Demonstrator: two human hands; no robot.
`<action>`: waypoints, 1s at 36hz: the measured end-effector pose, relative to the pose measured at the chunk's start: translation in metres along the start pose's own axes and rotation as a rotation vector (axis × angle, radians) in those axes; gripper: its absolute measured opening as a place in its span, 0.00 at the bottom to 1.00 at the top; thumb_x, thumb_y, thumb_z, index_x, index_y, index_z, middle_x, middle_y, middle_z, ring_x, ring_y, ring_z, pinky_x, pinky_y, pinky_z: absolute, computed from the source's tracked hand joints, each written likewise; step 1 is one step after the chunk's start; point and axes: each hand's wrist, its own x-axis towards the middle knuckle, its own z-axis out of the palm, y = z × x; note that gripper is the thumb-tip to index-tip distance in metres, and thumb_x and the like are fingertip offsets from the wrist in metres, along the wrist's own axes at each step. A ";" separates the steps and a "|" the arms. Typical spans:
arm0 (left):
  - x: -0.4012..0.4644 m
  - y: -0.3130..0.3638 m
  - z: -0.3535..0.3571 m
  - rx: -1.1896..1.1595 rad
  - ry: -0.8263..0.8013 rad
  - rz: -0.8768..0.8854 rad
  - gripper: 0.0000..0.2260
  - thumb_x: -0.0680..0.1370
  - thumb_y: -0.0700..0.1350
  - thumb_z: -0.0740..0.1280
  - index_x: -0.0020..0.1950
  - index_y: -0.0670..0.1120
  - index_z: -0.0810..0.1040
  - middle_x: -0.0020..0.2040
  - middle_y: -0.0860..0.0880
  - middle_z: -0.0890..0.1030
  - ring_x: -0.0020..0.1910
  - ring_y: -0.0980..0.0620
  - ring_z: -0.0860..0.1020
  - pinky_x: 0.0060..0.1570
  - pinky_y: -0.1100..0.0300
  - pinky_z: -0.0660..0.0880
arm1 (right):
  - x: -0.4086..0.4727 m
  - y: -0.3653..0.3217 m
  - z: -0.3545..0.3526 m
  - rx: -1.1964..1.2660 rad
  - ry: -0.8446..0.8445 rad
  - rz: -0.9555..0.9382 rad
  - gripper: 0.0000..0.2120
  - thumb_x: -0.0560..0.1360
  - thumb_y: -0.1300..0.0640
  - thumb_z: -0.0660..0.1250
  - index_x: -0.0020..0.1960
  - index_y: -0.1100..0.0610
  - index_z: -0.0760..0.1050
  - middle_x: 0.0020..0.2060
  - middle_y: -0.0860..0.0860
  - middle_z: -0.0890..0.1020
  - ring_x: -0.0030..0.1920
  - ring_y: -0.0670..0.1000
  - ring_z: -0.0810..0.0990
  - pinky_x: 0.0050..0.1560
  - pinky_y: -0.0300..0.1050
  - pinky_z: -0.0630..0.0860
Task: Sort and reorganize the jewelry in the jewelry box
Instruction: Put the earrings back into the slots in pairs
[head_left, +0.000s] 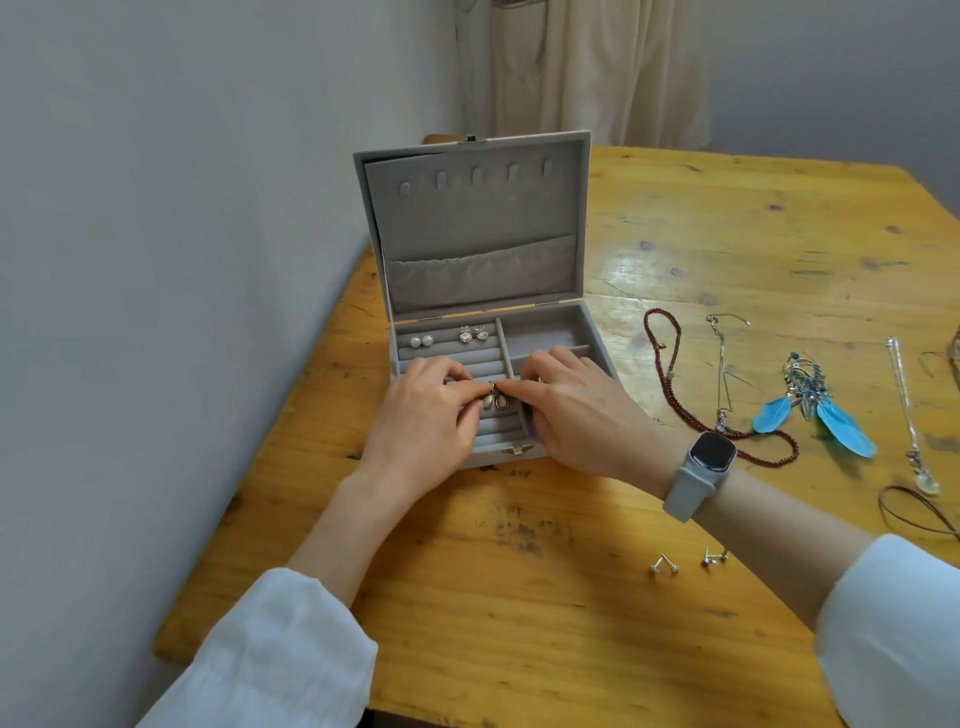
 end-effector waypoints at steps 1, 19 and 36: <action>-0.001 0.001 0.000 -0.005 0.002 -0.004 0.12 0.76 0.43 0.65 0.59 0.47 0.79 0.51 0.48 0.77 0.52 0.50 0.72 0.54 0.55 0.71 | -0.001 0.000 0.000 0.030 -0.005 0.013 0.19 0.75 0.63 0.60 0.65 0.58 0.71 0.48 0.55 0.76 0.49 0.56 0.71 0.46 0.50 0.69; -0.076 0.101 0.025 -0.369 -0.028 0.029 0.12 0.75 0.45 0.64 0.57 0.47 0.79 0.50 0.52 0.79 0.49 0.55 0.74 0.52 0.56 0.74 | -0.120 0.006 -0.030 0.265 0.004 0.217 0.09 0.75 0.58 0.64 0.53 0.52 0.78 0.44 0.45 0.77 0.46 0.46 0.70 0.48 0.36 0.64; -0.083 0.124 0.056 -0.259 -0.048 -0.051 0.05 0.74 0.49 0.68 0.48 0.51 0.81 0.44 0.57 0.71 0.47 0.60 0.66 0.49 0.62 0.60 | -0.155 -0.003 -0.018 0.017 -0.073 0.293 0.09 0.77 0.49 0.59 0.53 0.49 0.74 0.50 0.45 0.74 0.52 0.47 0.67 0.51 0.41 0.60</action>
